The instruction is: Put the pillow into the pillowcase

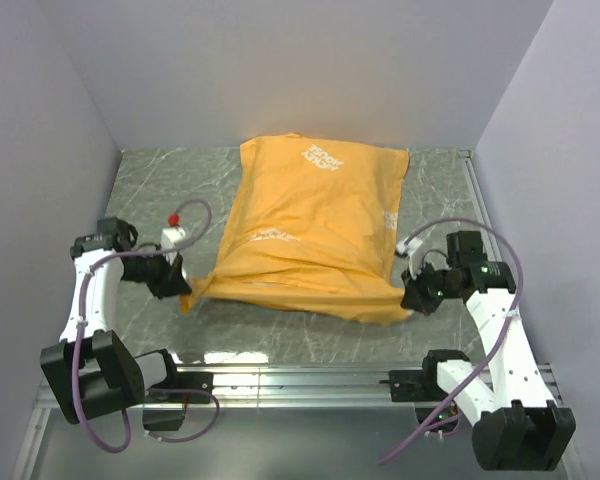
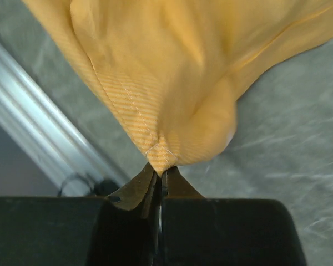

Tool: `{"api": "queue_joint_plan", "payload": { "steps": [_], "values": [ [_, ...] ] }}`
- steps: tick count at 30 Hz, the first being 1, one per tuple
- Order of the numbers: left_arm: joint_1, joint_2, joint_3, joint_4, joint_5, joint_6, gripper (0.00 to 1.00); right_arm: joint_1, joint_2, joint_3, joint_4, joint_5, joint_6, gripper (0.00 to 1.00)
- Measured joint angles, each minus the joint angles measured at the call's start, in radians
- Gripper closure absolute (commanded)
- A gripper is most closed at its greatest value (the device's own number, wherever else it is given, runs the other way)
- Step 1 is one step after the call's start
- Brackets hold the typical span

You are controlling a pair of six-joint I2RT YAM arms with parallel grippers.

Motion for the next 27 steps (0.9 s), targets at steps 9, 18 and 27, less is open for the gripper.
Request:
{"api": "queue_joint_plan", "payload": {
  "steps": [9, 18, 27],
  "values": [
    [-0.005, -0.203, -0.295, -0.092, -0.344, 0.430, 0.69, 0.195, -0.078, -0.080, -0.225, 0.245, -0.277, 0.29],
    [-0.006, -0.324, -0.280, -0.161, -0.435, 0.605, 0.50, 0.242, -0.107, 0.045, -0.242, 0.327, -0.260, 0.39],
    [-0.055, -0.080, -0.112, -0.077, -0.311, 0.462, 0.36, 0.343, 0.132, 0.151, -0.117, 0.331, -0.099, 0.17]
  ]
}}
